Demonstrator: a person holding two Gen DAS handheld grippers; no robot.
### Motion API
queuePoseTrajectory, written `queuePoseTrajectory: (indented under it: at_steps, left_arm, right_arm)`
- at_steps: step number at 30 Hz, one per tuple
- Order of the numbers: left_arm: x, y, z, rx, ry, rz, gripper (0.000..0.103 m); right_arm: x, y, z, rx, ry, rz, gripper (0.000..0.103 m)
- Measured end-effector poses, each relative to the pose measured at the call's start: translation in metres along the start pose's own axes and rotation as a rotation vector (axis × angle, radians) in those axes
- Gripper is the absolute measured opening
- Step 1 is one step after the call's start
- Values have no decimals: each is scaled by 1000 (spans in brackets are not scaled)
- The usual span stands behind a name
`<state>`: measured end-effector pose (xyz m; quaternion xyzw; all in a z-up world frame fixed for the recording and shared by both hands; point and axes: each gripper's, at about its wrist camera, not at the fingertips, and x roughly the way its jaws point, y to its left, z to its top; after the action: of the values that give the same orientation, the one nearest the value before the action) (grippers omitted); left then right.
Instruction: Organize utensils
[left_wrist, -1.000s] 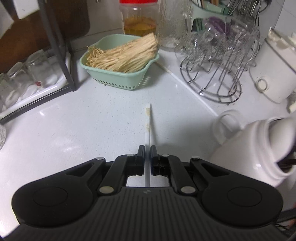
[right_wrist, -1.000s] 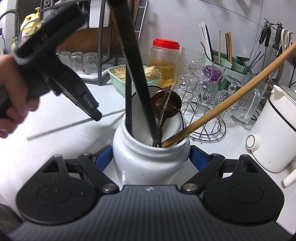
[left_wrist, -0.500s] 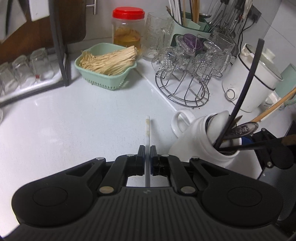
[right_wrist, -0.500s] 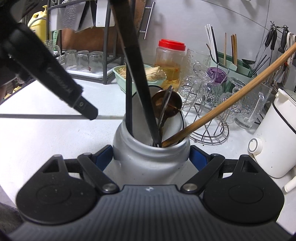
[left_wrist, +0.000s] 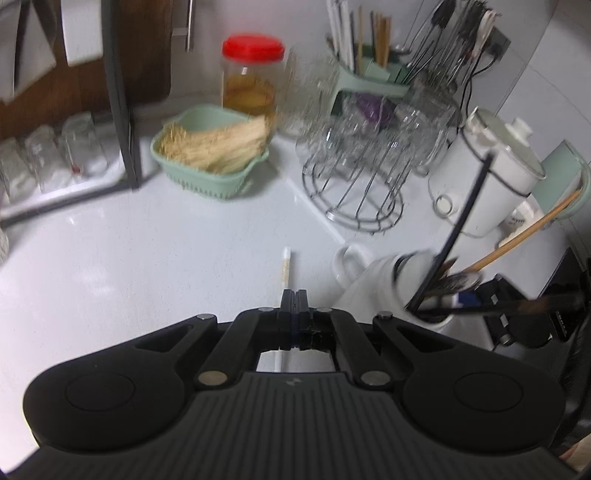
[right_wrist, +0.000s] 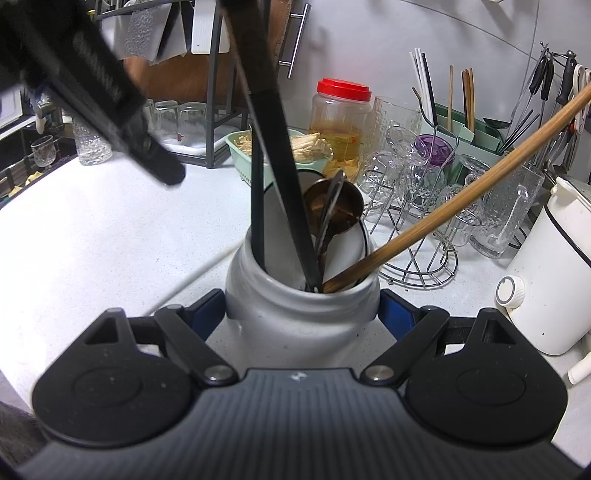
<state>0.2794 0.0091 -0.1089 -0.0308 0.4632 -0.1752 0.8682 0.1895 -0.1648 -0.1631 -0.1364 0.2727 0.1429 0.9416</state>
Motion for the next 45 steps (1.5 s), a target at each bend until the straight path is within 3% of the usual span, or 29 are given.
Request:
queuePoseTrajectory:
  at_steps: [8,12,17,24,33,37,45]
  left_arm:
    - [56,26,-12,-26,80,-9,2]
    - [82,24,-5,-1,90,-31,19]
    - [111,15,7,39,102,-52,27]
    - [138,4,20,99,118,-47,27]
    - [151,-21,36,212,210,62,26]
    - [157,-33,41,241,255,88,10]
    - [154,-31,37,220,259,87,7]
  right_arm:
    - [2,0,0,1,2,-4,91]
    - [2,0,1,0,7,-5,91]
    - [2,0,2,-1,14,-4,91]
    - [2,-2,4,0,27,-4,91]
    - [-4,-11,0,21,52,-30,91]
    - [-7,-14,-3,26,54,-32,91]
    - [-5,-15,-2,22,49,-21,91]
